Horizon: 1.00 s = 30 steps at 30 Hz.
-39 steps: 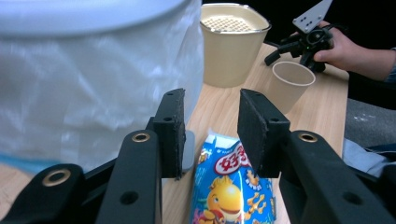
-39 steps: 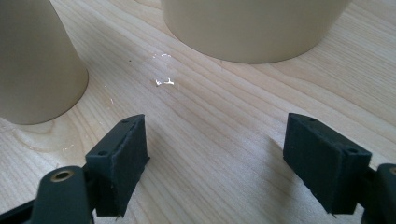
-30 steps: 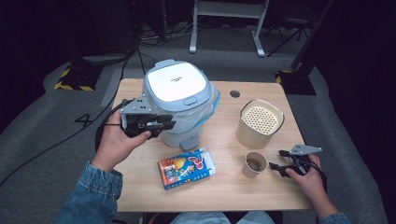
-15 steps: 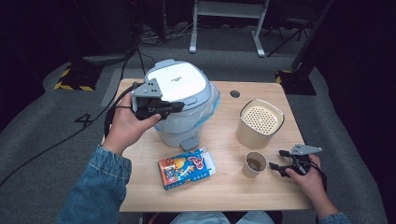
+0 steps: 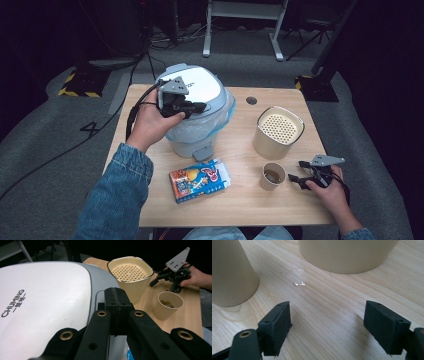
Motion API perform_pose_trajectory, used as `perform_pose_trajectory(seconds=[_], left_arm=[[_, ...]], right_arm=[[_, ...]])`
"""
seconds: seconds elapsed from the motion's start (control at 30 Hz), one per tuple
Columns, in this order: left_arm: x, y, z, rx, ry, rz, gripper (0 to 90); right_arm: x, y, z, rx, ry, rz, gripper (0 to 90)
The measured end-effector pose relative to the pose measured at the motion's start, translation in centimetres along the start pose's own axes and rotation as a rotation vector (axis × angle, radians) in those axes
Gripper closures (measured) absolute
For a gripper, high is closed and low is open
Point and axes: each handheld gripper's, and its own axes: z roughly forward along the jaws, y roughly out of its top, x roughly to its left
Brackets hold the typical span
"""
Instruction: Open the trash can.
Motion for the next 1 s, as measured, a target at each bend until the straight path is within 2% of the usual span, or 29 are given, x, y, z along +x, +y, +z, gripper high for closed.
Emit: perform_pose_trajectory(seconds=[0.17, 0.23, 0.27, 0.53, 0.8, 0.9, 1.0], left_arm=[[-0.3, 0.2, 0.2, 0.006, 0.032, -0.007, 90.0], [-0.5, 0.4, 0.3, 0.012, 0.06, 0.005, 90.0], [-0.5, 0.4, 0.3, 0.019, 0.077, 0.024, 90.0], [-0.8, 0.4, 0.5, 0.031, 0.081, 0.044, 90.0], [-1.1, 0.5, 0.6, 0.036, 0.105, 0.086, 90.0], [-1.4, 0.7, 0.7, 0.052, 0.127, 0.122, 90.0], [-1.5, 0.8, 0.7, 0.065, 0.136, 0.13, 90.0]], right_arm=[[0.0, 0.0, 0.0, 0.0, 0.0, 0.0, 22.2], [0.0, 0.0, 0.0, 0.0, 0.0, 0.0, 22.2], [0.0, 0.0, 0.0, 0.0, 0.0, 0.0, 22.2], [0.0, 0.0, 0.0, 0.0, 0.0, 0.0, 22.2], [0.0, 0.0, 0.0, 0.0, 0.0, 0.0, 22.2], [0.0, 0.0, 0.0, 0.0, 0.0, 0.0, 22.2], [0.0, 0.0, 0.0, 0.0, 0.0, 0.0, 22.2]])
